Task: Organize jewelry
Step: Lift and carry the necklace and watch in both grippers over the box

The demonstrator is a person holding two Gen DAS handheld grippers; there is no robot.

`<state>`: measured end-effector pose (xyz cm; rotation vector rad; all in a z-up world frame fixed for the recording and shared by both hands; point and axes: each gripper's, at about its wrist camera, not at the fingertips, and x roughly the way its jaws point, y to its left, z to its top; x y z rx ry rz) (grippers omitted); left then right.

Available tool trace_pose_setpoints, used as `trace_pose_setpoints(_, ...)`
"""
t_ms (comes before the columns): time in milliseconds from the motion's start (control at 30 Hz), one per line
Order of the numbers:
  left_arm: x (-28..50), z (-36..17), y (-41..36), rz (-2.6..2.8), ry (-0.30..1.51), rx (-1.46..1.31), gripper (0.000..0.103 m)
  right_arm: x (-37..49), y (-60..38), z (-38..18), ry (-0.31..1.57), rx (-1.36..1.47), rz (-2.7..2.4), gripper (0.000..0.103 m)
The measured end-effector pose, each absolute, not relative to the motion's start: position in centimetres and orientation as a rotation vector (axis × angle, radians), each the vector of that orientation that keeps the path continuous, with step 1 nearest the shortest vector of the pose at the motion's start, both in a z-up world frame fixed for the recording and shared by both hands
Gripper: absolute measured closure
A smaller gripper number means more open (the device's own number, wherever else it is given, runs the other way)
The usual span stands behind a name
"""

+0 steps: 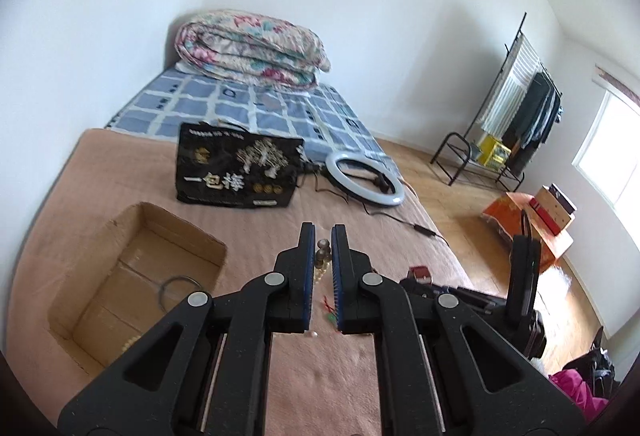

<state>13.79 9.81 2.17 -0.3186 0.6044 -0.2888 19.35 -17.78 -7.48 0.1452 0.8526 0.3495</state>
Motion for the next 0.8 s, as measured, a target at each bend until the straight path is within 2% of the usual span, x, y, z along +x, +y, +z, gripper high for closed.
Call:
trace_pose_setpoints(267, 14.4, 2.1, 14.9, -0.171, 0.592, -0.331, 0.097, 19.9, -13.2, -7.6, 0.857, 0.121, 0.440, 0.092)
trace_pose_setpoints(800, 14.6, -1.8, 24.7, 0.048, 0.640, -0.362, 0.097, 21.2, -3.1, -9.0, 0.876, 0.078, 0.605, 0.092)
